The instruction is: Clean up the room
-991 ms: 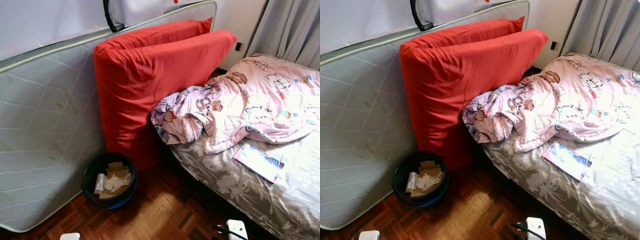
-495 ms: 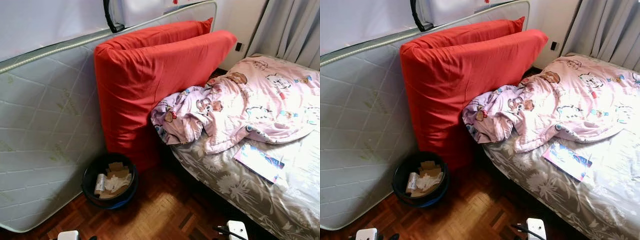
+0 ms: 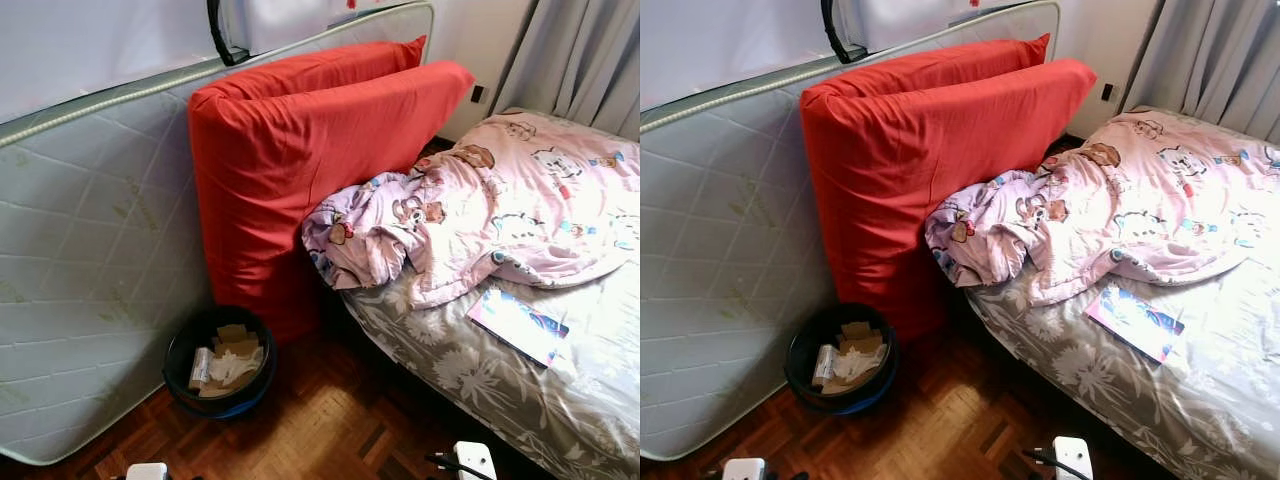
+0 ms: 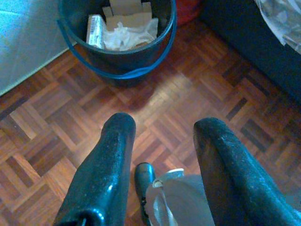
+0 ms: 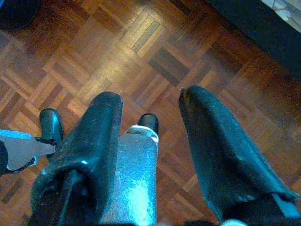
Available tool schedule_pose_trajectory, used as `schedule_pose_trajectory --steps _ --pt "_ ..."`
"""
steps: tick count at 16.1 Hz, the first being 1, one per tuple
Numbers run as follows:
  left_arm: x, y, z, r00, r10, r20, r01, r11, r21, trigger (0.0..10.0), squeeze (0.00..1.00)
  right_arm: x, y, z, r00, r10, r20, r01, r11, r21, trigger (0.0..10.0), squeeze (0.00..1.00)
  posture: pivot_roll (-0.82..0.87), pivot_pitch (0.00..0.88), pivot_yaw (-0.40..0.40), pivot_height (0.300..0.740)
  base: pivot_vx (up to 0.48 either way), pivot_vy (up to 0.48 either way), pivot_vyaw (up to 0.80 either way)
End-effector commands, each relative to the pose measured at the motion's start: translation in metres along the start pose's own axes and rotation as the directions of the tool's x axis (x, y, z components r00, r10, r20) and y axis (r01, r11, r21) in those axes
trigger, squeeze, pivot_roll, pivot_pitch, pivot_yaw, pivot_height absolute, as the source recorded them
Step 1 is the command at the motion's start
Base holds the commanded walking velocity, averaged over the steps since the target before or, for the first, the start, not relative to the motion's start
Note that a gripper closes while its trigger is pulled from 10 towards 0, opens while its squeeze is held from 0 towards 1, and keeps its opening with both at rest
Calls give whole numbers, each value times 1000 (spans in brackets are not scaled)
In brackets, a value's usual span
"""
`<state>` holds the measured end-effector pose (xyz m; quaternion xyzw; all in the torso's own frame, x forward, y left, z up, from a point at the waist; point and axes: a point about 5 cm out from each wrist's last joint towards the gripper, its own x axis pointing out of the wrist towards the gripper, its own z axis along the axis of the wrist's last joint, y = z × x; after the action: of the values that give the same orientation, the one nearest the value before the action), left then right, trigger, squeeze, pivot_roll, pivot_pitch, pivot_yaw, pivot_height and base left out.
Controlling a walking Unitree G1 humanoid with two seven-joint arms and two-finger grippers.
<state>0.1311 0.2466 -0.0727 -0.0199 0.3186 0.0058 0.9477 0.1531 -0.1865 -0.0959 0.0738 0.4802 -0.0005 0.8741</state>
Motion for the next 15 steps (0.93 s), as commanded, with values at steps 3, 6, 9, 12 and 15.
schedule_pose_trajectory --steps 3,6,9,12,15 --pt "-3 4 -14 987 -6 -162 14 999 50 10000 0 0 -1 -2 1000 -7 -8 7 1000 5 10000 0 -27 0 -12 740 0 0 0" --pt "-4 9 -23 955 37 -293 8 988 153 10000 0 0 0 -2 1000 -8 -10 8 1000 13 10000 0 -26 3 -12 740 0 0 0" --pt "-6 12 -29 919 68 -387 12 980 200 10000 0 0 0 -2 1000 -4 -12 4 1000 10 10000 0 -17 13 -14 740 0 0 0" --pt "-8 16 -33 895 116 -432 -20 975 220 10000 0 0 1 -1 1000 -3 -12 3 1000 9 10000 0 -22 20 -13 740 0 0 0" --pt "-5 17 -21 944 167 -286 -92 962 257 10000 0 0 1 -2 1000 -4 -12 5 1000 8 10000 0 -25 25 -12 740 0 0 0"
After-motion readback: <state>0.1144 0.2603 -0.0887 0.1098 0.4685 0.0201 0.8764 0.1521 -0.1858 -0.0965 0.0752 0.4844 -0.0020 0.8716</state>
